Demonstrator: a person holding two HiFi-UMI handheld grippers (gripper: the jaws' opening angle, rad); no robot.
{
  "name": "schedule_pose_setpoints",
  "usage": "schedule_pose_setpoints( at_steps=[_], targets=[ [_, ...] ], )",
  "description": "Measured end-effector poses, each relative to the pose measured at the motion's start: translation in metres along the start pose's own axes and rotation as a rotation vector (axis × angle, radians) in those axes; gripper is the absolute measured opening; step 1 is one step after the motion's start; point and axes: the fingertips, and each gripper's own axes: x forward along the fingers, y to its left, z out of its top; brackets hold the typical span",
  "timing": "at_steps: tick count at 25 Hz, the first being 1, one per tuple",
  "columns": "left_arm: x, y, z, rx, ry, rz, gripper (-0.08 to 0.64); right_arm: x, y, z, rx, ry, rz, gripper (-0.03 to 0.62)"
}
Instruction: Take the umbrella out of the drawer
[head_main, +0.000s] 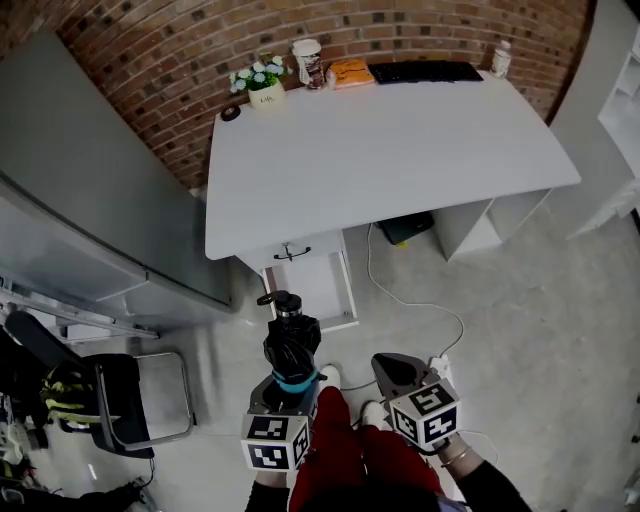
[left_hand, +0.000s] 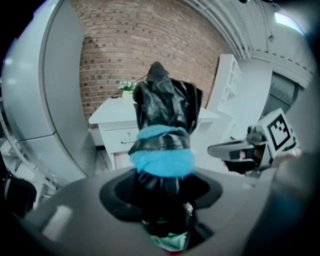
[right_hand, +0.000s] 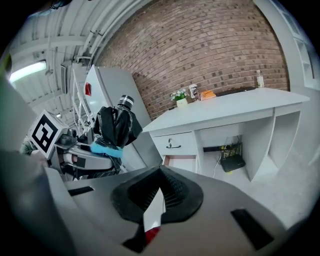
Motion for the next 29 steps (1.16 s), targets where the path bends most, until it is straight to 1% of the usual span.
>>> schedule_pose_setpoints(
  at_steps=[5, 10, 20, 24, 29],
  targets=[
    [-0.028, -0.016, 0.014, -0.04, -0.057, -0.016, 0.224, -0.034, 0.004, 0.028, -0.042, -0.087, -0.025, -0.003],
    [-0.054, -0.024, 0.029, -0.057, -0.121, -0.008, 0.224, -0.063, 0.016, 0.053, -0.089, -0.156, -0.014, -0.003],
    [-0.106, -0.037, 0.054, -0.04, -0.232, -0.01, 0.224, -0.111, 0.037, 0.079, -0.126, -0.258, -0.016, -0.003],
    [-0.12, -0.039, 0.057, -0.04, -0.262, -0.021, 0.224, -0.121, 0.045, 0.092, -0.123, -0.304, -0.016, -0.003],
    [-0.133, -0.034, 0.061, -0.041, -0.287, -0.033, 0.224, -0.12, 0.06, 0.102, -0.145, -0.321, -0.007, -0.003]
  ],
)
